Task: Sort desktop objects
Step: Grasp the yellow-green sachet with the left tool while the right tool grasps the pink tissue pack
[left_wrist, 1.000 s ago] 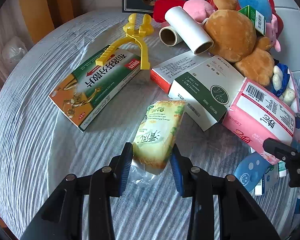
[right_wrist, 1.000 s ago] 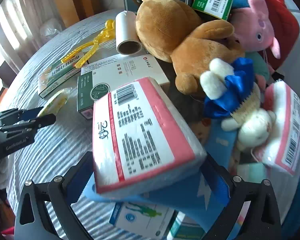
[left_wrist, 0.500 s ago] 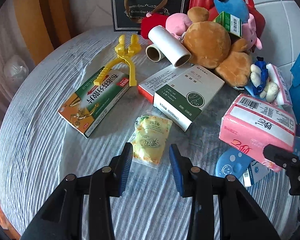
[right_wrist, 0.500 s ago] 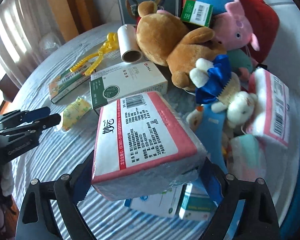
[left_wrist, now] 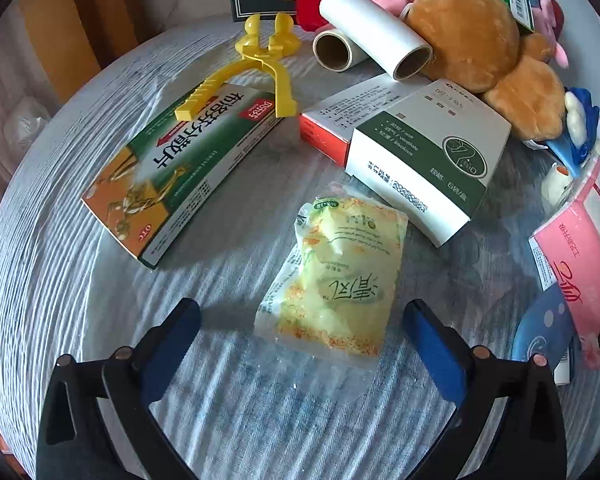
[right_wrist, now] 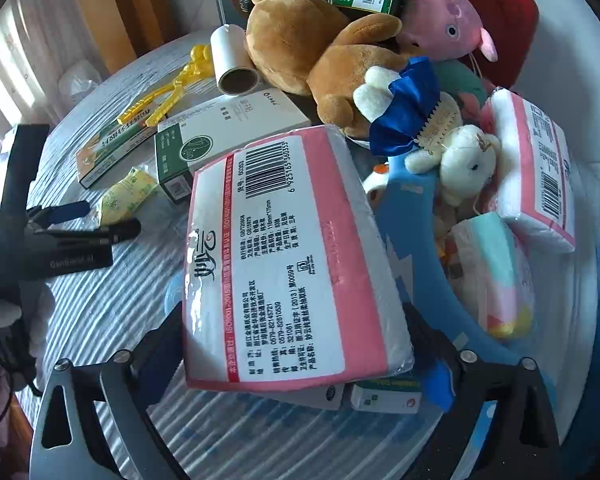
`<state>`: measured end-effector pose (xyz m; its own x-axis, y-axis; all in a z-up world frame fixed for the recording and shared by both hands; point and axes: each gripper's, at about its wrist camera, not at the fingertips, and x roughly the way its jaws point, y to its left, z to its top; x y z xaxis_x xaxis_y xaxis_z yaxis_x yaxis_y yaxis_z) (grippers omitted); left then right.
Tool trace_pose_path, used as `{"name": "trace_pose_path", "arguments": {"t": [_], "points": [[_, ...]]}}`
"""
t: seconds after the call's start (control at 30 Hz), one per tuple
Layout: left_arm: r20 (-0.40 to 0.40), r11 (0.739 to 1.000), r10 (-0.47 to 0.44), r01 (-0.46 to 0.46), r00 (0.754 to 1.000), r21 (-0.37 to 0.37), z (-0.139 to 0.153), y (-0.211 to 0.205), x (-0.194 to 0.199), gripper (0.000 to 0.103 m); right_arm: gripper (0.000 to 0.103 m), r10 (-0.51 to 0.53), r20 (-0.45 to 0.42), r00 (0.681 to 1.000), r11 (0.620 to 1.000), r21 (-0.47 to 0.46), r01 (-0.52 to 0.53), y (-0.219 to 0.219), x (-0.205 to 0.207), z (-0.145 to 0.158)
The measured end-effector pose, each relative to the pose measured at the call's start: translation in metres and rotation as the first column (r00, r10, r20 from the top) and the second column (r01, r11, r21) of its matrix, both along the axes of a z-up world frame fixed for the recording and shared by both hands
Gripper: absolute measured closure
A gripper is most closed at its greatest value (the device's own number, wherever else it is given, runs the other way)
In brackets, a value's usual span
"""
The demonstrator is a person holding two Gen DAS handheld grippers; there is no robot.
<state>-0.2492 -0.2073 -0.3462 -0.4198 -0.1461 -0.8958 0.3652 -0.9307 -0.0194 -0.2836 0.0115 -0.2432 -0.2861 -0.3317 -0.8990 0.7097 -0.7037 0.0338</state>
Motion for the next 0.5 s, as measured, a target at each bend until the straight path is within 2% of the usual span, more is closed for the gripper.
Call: {"name": "trace_pose_path", "arguments": {"t": [0.1, 0.17, 0.23, 0.37, 0.43, 0.5], "points": [[0.024, 1.000, -0.004, 0.003, 1.000, 0.011, 0.002, -0.003, -0.004, 0.000, 0.000, 0.006, -0.010, 1.000, 1.000, 0.012, -0.006, -0.001, 0.002, 0.000], [0.045, 1.000, -0.001, 0.001, 0.999, 0.018, 0.004, -0.003, -0.008, 0.007, 0.000, 0.010, -0.012, 1.000, 1.000, 0.013, -0.010, -0.002, 0.003, 0.000], [0.028, 1.000, -0.008, 0.008, 1.000, 0.012, 0.011, 0.000, -0.009, 0.037, 0.000, 0.011, -0.022, 1.000, 1.000, 0.007, -0.011, -0.002, 0.005, 0.004], [0.024, 0.999, -0.039, 0.039, 0.999, 0.005, 0.016, 0.008, -0.012, 0.055, 0.000, 0.011, -0.050, 0.999, 1.000, -0.005, -0.011, -0.004, 0.005, 0.009], [0.019, 0.999, -0.034, 0.034, 0.999, 0.014, 0.019, 0.010, -0.008, 0.076, 0.000, 0.012, -0.045, 0.999, 1.000, 0.015, -0.011, -0.005, 0.006, 0.007], [0.004, 0.999, -0.036, 0.036, 0.999, 0.032, 0.024, 0.012, 0.002, 0.079, 0.012, 0.011, -0.055, 0.998, 1.000, 0.016, -0.010, -0.004, 0.010, 0.009]]}}
